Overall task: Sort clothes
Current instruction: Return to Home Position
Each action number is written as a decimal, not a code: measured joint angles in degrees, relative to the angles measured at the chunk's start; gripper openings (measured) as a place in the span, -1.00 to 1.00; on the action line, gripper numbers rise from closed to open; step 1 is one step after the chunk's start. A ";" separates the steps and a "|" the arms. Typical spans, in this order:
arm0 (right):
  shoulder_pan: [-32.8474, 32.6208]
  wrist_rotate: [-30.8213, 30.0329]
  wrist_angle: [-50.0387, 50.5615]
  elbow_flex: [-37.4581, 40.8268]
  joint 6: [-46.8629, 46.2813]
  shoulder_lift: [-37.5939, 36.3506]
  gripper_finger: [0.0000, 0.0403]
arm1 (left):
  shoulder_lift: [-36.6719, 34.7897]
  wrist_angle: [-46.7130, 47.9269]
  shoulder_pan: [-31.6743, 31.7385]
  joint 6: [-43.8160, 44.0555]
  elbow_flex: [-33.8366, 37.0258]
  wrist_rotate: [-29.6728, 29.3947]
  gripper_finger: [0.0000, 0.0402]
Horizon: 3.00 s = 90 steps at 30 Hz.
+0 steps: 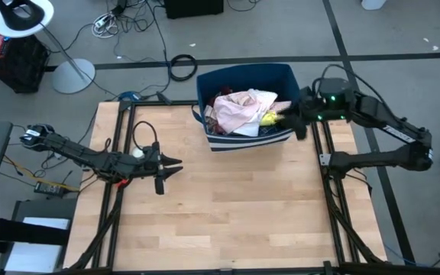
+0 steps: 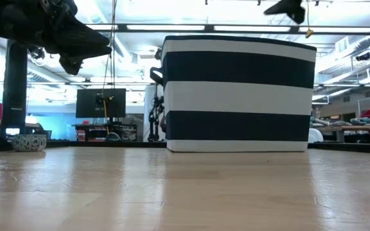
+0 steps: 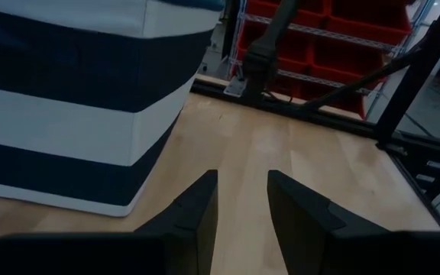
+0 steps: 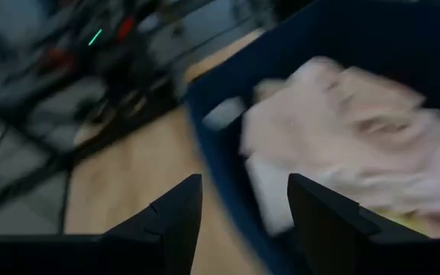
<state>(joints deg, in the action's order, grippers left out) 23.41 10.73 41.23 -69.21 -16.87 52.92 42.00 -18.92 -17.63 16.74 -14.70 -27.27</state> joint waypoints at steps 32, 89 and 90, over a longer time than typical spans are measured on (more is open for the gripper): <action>-21.98 -0.21 -46.07 50.05 0.25 -17.79 -0.02 | -2.91 -4.00 1.69 -11.94 0.04 7.15 -0.39; -24.53 -10.60 -42.00 68.70 10.92 -40.29 -0.01 | -41.97 17.23 7.89 -17.80 14.25 19.23 -0.39; -24.43 -10.70 -42.00 68.70 10.64 -39.59 -0.01 | -41.97 17.17 7.89 -17.78 14.25 19.23 -0.39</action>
<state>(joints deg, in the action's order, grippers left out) -1.02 0.03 -0.78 -0.51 -6.23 13.33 0.03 -1.75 -9.74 -1.04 -0.45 -8.03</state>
